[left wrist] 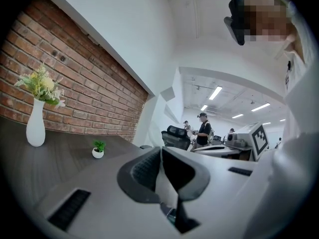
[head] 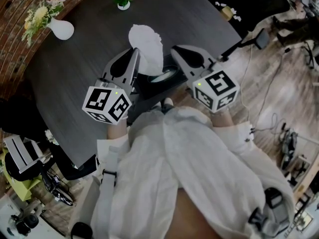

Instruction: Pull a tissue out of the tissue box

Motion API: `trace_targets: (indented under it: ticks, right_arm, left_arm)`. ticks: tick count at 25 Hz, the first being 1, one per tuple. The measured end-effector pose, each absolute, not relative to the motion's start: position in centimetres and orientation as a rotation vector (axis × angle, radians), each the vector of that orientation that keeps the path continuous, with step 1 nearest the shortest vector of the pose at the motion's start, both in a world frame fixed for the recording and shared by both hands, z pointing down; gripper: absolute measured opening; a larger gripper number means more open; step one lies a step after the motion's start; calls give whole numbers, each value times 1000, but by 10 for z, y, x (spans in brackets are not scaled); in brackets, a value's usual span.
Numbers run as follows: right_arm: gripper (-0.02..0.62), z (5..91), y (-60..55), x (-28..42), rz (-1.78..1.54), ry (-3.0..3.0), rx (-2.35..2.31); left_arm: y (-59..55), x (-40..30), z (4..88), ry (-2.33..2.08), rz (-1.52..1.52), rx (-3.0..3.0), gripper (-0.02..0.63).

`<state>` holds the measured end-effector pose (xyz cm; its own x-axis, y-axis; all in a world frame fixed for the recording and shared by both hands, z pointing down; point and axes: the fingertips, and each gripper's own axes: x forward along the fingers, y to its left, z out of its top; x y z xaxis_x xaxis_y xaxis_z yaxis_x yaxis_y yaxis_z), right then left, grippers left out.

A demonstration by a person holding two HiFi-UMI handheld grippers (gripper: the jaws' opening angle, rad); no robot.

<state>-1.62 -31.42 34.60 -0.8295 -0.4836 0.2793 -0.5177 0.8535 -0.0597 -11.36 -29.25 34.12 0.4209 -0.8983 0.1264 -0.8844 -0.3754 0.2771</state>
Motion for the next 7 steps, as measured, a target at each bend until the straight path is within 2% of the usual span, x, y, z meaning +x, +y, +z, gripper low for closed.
trace_targets:
  ticks: [7]
  right_arm:
    - [3,346,-318,-16,174,-2764,753]
  left_arm:
    - [-294,-115,341,-1545,-68,2373,12]
